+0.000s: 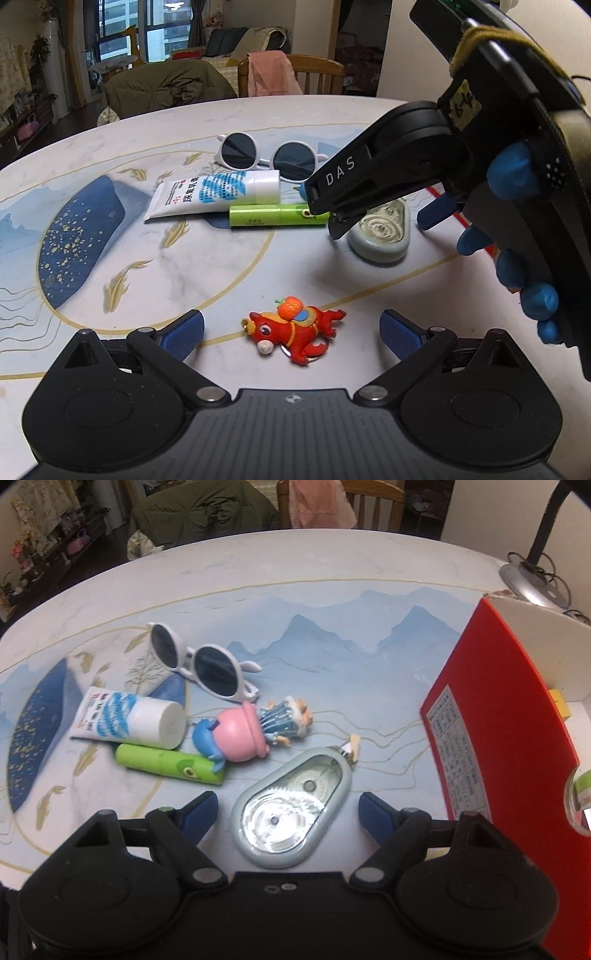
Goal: Organize rigid objects
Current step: 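Grasp the red toy figure with the left gripper while the right grasps the tape dispenser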
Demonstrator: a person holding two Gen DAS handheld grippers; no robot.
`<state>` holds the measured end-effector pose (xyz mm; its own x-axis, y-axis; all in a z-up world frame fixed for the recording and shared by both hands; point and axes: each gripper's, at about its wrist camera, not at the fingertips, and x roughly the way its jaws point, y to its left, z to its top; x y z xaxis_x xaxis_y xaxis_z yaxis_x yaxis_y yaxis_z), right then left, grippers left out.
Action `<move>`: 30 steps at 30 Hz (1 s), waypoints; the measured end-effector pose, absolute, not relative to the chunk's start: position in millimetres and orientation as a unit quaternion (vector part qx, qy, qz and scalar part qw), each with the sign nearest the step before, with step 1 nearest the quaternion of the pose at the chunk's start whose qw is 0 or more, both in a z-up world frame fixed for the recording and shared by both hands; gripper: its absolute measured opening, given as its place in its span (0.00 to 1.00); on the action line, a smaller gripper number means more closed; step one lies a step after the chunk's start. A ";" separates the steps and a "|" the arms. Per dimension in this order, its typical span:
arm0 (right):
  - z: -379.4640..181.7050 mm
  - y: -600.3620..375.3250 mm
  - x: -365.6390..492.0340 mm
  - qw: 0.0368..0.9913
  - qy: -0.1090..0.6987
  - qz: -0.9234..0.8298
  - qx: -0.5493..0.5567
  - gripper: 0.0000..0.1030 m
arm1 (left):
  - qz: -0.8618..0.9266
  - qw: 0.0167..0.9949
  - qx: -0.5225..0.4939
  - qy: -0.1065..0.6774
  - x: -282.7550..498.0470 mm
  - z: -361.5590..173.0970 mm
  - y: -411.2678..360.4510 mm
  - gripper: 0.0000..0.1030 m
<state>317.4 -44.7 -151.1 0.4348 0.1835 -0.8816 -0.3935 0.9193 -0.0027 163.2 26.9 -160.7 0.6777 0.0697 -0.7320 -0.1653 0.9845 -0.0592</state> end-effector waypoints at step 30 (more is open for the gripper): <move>-109.5 -71.2 276.8 0.837 0.484 0.238 -0.085 0.63 | 0.071 0.908 -0.060 0.408 153.1 -145.5 32.1 0.51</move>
